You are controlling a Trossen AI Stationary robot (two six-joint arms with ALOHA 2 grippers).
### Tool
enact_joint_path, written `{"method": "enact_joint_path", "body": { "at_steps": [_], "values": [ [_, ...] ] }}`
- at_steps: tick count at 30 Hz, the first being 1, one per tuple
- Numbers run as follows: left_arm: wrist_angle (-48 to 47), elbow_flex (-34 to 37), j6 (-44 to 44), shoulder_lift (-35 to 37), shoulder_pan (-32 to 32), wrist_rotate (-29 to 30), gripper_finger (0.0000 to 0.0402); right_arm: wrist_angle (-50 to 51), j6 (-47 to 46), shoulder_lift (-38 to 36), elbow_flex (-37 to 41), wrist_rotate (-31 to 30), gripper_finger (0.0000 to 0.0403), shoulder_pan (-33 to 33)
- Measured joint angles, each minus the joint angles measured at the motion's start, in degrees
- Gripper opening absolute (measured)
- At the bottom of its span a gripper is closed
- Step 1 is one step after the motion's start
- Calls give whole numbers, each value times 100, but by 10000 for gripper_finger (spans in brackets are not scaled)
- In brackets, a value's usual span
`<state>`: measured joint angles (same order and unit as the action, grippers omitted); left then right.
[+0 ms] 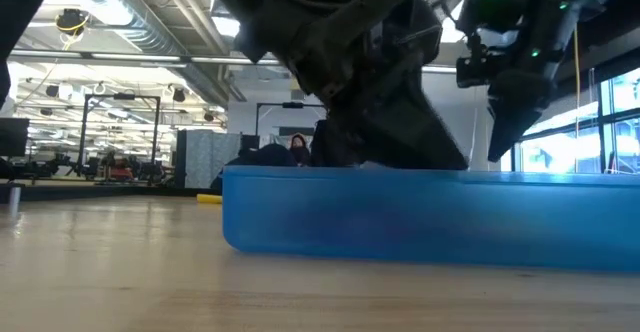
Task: Pick & place school supplies into a supply box
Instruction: Put the middle left black pen into the blue supply box, then put the top right black pen into the blue supply box
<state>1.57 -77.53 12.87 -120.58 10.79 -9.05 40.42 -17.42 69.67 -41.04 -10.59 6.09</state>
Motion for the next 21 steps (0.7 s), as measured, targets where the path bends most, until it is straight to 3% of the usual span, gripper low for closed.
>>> {"method": "enact_joint_path", "body": {
  "at_steps": [8,13,21],
  "values": [
    [-611,0,-316,488,-114,91,155,-363,1668,35,0,728,152,849],
    [-1097,78,-429,778,-249,460,151,-379,2017,300,-2,743,152,1137],
    [-867,641,-520,1127,-508,807,154,-297,2216,1006,-4,722,152,1489]
  ]
}}
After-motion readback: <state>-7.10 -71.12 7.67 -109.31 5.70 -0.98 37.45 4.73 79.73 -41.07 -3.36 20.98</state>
